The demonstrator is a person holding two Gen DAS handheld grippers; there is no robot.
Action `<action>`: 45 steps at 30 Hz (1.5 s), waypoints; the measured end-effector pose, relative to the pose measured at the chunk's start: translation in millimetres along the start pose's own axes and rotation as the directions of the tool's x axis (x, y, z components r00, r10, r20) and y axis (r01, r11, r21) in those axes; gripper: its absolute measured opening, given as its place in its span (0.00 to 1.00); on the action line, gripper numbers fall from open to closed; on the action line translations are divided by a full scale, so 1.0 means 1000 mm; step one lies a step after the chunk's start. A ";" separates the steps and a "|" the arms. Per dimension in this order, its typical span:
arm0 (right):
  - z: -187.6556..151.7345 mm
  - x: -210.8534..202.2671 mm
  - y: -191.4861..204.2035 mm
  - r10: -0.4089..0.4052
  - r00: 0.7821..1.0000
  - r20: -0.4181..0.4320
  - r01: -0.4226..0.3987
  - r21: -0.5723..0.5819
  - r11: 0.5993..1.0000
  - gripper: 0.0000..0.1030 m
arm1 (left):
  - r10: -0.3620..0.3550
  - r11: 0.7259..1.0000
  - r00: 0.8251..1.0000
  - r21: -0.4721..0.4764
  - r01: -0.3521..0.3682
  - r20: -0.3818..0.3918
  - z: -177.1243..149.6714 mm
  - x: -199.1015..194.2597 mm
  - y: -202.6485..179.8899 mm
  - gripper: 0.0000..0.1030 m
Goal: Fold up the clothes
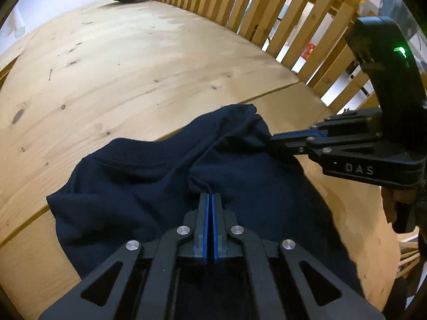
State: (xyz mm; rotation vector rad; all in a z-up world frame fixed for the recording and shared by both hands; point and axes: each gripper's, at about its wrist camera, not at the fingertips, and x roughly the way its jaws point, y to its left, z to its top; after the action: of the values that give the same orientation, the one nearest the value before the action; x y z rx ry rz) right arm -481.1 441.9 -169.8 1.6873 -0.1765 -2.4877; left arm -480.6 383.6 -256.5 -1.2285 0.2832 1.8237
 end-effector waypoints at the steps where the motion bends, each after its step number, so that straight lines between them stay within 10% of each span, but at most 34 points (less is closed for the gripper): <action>1: -0.001 -0.004 -0.001 0.004 1.000 0.007 -0.004 0.002 1.000 0.04 | -0.012 1.000 1.000 0.000 0.012 0.015 0.001 -0.005 -0.001 0.01; 6: -0.003 -0.016 -0.010 0.001 1.000 0.031 -0.001 0.005 1.000 0.04 | -0.115 0.993 0.988 -0.025 0.119 0.107 0.009 -0.027 -0.008 0.02; 12: 0.000 0.001 -0.028 -0.087 0.996 0.005 0.087 0.047 0.995 0.07 | -0.019 0.997 0.999 -0.079 0.021 0.026 0.008 0.010 0.009 0.02; 25: -0.042 -0.003 -0.007 0.047 0.998 -0.051 -0.046 0.014 0.999 0.23 | -0.009 0.998 1.000 -0.066 0.011 0.026 0.002 0.003 0.007 0.02; 28: -0.044 -0.003 -0.006 0.060 0.996 -0.064 -0.060 0.006 0.998 0.02 | -0.030 0.996 0.999 -0.082 0.032 0.035 0.004 -0.001 0.007 0.02; 31: -0.044 -0.011 -0.012 -0.019 0.999 -0.049 0.018 -0.022 1.000 0.02 | -0.104 0.990 0.987 -0.087 0.115 0.122 0.007 -0.013 0.003 0.02; 34: -0.046 -0.022 -0.025 -0.081 0.997 -0.015 0.082 0.006 0.997 0.02 | -0.017 0.999 0.996 -0.047 0.021 0.089 0.009 -0.007 -0.002 0.02; 42: 0.000 -0.005 -0.003 0.109 0.994 0.032 -0.109 0.013 0.994 0.03 | -0.030 0.997 0.997 -0.074 0.035 0.070 0.001 -0.003 0.008 0.02; 45: 0.012 0.015 -0.007 -0.068 0.998 -0.001 0.068 0.001 0.998 0.00 | -0.026 0.998 0.998 -0.063 0.030 0.060 0.001 0.001 0.004 0.02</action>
State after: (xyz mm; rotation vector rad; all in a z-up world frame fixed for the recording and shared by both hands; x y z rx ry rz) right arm -497.8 446.6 -180.2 1.7226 -0.1228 -2.5353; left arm -484.1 382.1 -258.0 -1.2138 0.1748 1.8541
